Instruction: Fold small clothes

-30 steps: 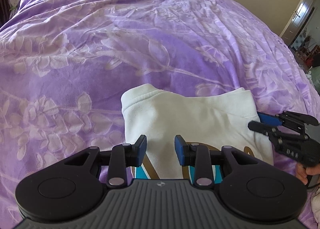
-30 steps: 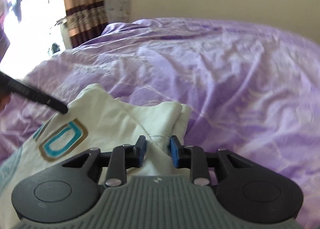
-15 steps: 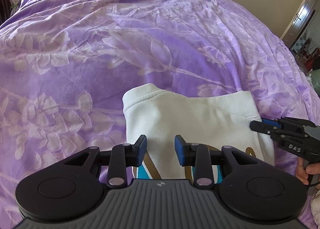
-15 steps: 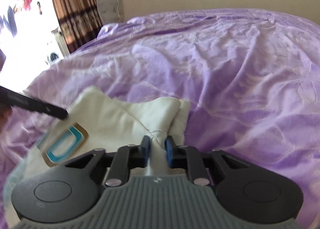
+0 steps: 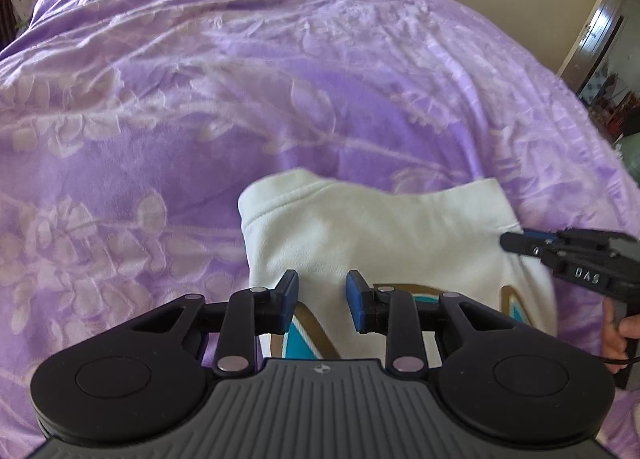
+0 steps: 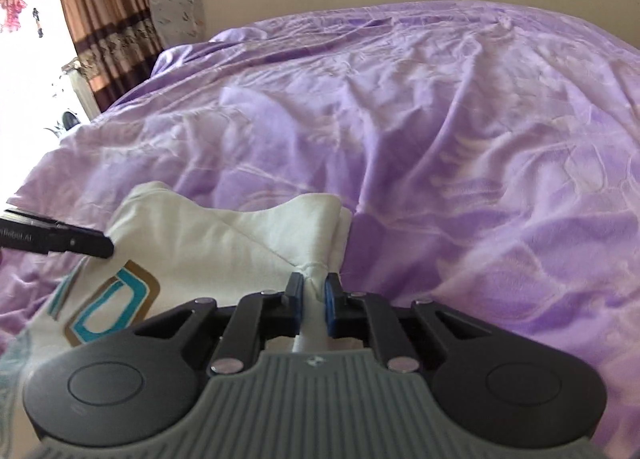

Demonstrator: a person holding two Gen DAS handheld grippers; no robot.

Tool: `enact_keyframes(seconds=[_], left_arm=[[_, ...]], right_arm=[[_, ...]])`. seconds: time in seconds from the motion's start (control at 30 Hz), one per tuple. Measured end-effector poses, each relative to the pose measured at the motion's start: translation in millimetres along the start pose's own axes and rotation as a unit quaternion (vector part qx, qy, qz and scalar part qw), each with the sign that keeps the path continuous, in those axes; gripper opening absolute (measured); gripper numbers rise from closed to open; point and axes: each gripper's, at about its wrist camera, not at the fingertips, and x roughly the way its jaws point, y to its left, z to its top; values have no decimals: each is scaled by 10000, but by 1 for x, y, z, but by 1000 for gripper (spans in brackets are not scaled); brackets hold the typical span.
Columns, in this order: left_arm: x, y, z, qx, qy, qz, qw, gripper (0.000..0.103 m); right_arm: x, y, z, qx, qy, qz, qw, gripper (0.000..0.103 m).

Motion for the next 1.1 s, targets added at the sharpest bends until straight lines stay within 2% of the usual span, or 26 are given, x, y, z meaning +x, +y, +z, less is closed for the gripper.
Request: enact_keyframes(seconds=[0.07, 0.17, 0.33, 0.53, 0.6, 0.8, 0.87, 1.0, 1.1], left_arm=[[9, 1, -4, 23, 94, 112, 9999, 33], [-3, 2, -6, -135, 4, 71, 9999, 33], [-56, -7, -15, 153, -92, -96, 9998, 33], [-119, -12, -53, 698, -51, -160, 9974, 33], [-134, -10, -70, 816, 2, -196, 9965, 34], [-159, -6, -126, 1004, 226, -390, 9939, 48], [-159, -6, -142, 1002, 239, -377, 9940, 52], [-147, -2, -165, 714, 335, -435, 9959, 54], [-134, 2, -176, 446, 353, -412, 9975, 54]], right_arm=[[5, 0, -3, 0, 64, -48, 10000, 11], [-15, -7, 0, 408, -26, -63, 9991, 33], [-88, 0, 3, 1156, -44, -96, 9932, 34], [-160, 29, -49, 1779, 328, 112, 9834, 36], [-172, 33, -70, 2130, 530, 281, 9752, 36], [-181, 26, -124, 3198, 941, 578, 9410, 37], [-178, 18, -136, 3575, 926, 712, 9266, 37], [-169, 11, -149, 3953, 837, 896, 9103, 36], [-162, 8, -158, 4146, 735, 1052, 9009, 25]])
